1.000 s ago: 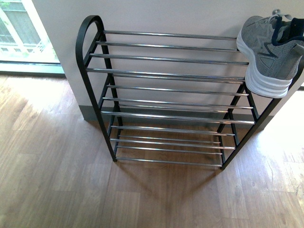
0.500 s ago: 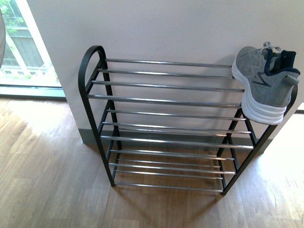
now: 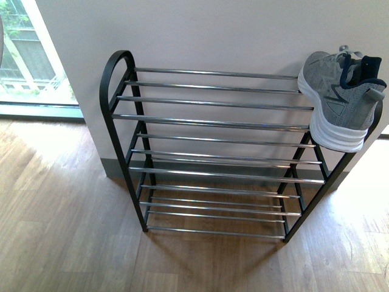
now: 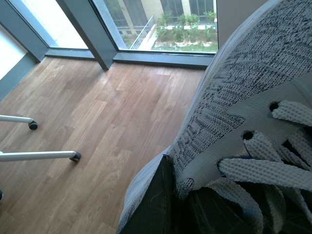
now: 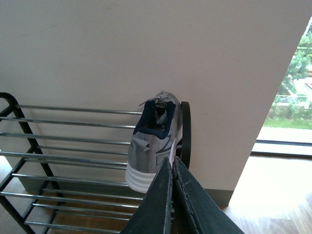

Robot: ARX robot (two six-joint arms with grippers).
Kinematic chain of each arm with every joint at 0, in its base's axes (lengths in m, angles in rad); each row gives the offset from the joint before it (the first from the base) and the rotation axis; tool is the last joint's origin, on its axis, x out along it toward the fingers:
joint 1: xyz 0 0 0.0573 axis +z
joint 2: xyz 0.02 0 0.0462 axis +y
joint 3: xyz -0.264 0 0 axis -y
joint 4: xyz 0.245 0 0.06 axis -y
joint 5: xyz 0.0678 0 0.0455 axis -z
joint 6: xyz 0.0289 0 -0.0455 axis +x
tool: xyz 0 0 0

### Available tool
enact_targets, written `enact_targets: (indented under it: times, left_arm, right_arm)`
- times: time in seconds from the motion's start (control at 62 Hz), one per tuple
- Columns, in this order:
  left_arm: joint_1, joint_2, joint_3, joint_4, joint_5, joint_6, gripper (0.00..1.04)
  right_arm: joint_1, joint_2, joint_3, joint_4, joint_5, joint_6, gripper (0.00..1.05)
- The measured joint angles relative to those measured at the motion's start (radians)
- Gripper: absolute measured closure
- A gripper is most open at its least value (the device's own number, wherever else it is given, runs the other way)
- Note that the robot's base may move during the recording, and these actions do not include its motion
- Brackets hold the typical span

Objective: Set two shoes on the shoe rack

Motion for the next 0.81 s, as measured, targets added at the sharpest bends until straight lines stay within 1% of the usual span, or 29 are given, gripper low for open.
enact_targets:
  times: [0.145,0.177,0.242,0.806]
  left_arm:
    - [0.0,0.0,0.0,0.0,0.0,0.0,1.03]
    - [0.0,0.0,0.0,0.0,0.0,0.0,1.03]
    - [0.0,0.0,0.0,0.0,0.0,0.0,1.03]
    - [0.0,0.0,0.0,0.0,0.0,0.0,1.03]
  right_arm:
    - [0.0,-0.077,-0.021,-0.054,0.0,0.0,1.03]
    - [0.0,-0.085,-0.048,-0.022,0.0,0.0,1.03]
    - [0.0,-0.107,-0.054,-0.041,0.002,0.0,1.03]
    - [0.0,-0.424,-0.055,-0.338,0.0,0.0,1.03]
